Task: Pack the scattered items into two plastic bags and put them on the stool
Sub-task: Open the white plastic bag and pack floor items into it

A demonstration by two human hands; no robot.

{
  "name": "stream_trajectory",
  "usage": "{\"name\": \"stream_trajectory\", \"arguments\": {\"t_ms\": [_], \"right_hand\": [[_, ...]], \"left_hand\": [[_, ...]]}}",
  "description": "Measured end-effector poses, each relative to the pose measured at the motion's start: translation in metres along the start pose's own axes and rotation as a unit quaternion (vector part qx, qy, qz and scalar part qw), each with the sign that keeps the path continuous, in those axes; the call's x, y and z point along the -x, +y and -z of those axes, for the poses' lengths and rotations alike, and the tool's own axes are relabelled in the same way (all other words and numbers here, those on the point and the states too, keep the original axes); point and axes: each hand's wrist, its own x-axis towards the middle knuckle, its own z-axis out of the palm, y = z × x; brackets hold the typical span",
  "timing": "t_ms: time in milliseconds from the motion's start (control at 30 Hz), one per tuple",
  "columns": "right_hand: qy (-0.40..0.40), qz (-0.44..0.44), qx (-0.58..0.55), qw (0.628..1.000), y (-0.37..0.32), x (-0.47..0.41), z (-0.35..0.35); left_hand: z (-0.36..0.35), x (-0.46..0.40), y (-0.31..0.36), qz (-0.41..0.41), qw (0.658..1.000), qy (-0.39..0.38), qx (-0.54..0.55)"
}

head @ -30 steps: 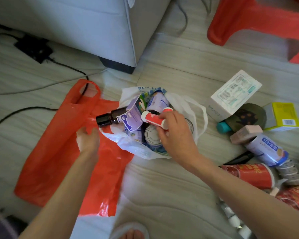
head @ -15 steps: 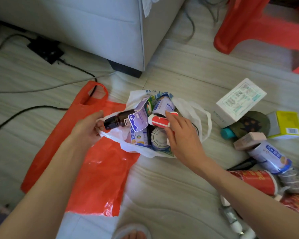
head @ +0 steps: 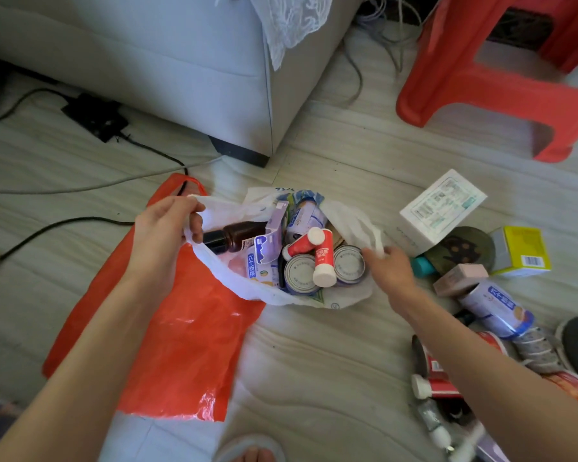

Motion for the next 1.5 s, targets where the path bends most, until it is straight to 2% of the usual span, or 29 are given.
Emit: {"name": "stream_trajectory", "arguments": {"t_ms": [133, 367, 500, 600, 700, 800, 967, 1200, 1367, 1500], "right_hand": [[0.014, -0.002, -0.04, 0.999, -0.012, 0.007, 0.011], [-0.067, 0.054, -0.137, 0.987, -0.079, 0.031, 0.079], [-0.111, 0.105, -0.108, 0.982, -0.114, 0.061, 0.097], [-0.099, 0.153, -0.181, 0.966, -0.147, 0.078, 0.115], [-0.067, 0.194, -0.237, 0.95, -0.175, 0.085, 0.143], [-0.05, 0.206, -0.25, 0.945, -0.18, 0.089, 0.16], [-0.06, 0.214, -0.197, 0.955, -0.161, 0.104, 0.159], [-0.08, 0.158, -0.216, 0.96, -0.133, 0.124, 0.173], [-0.082, 0.16, -0.189, 0.965, -0.104, 0.141, 0.172], [-0.087, 0.131, -0.19, 0.969, -0.081, 0.149, 0.171]], "left_hand": [[0.002, 0.007, 0.011, -0.021, 1.0, -0.007, -0.006], [0.013, 0.023, 0.036, -0.033, 0.999, 0.001, 0.007], [0.012, 0.033, 0.068, -0.096, 0.995, 0.026, 0.023], [0.014, 0.034, 0.104, -0.151, 0.987, 0.038, 0.041], [0.016, 0.036, 0.13, -0.175, 0.984, 0.002, 0.041], [0.015, 0.043, 0.134, -0.144, 0.987, -0.044, 0.053], [0.019, 0.057, 0.128, -0.092, 0.985, -0.138, 0.049], [0.017, 0.086, 0.113, -0.028, 0.977, -0.211, 0.027], [0.017, 0.111, 0.098, -0.013, 0.97, -0.243, 0.012], [0.022, 0.122, 0.086, 0.019, 0.975, -0.219, -0.003]]}}
